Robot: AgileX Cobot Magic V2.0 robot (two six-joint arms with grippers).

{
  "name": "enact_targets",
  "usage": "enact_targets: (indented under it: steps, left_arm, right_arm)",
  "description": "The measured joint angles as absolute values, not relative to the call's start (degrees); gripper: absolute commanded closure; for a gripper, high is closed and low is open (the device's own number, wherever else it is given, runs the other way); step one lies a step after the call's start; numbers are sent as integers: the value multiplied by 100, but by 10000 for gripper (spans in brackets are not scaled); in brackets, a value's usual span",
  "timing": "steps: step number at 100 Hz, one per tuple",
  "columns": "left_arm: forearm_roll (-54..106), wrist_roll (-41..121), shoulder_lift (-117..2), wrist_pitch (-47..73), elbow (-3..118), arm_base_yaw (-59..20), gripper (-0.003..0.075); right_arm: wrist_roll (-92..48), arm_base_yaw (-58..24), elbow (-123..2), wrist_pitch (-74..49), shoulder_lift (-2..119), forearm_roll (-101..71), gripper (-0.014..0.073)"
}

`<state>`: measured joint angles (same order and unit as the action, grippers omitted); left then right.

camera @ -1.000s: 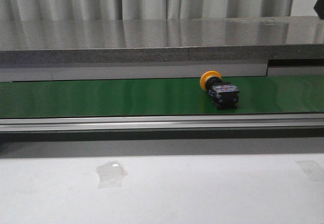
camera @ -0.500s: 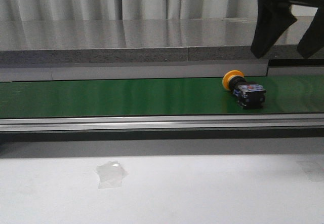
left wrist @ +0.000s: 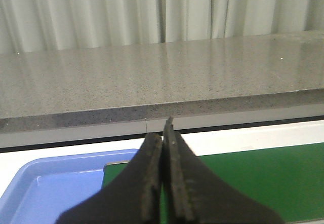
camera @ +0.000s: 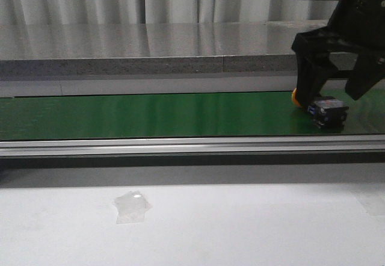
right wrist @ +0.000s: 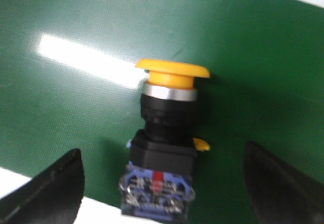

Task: Move button from left to right
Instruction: 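Lower the right gripper onto the button at the belt's end and grasp, then lift the button off the belt with the right gripper toward the green tray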

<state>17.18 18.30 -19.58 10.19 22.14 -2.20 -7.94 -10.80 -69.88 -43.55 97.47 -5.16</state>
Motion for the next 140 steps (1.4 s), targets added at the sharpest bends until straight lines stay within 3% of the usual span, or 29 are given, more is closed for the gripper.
enact_targets:
  steps: [14, 31, 41, 80, 140]
  left_arm:
    - [1718, 1830, -1958, 1019, 2214, -220, 740]
    - [1718, 1830, -1958, 1019, 2214, -220, 740]
    - [1718, 1830, -1958, 1019, 2214, -220, 740]
    - [1718, 1830, -1958, 1019, 2214, -220, 740]
    - [1718, 1830, -1958, 1019, 2214, -220, 740]
  right_arm:
    - [-809, -1080, -6988, -4337, 9954, -439, 39]
    - [-767, -1080, -6999, -4425, 10049, -368, 387]
    - [-767, -1080, -7132, -4657, 10049, -359, 505]
    - [-756, -913, -8325, -5667, 9636, 0, 512]
    - [-756, 879, -8541, -5917, 9622, 124, 512]
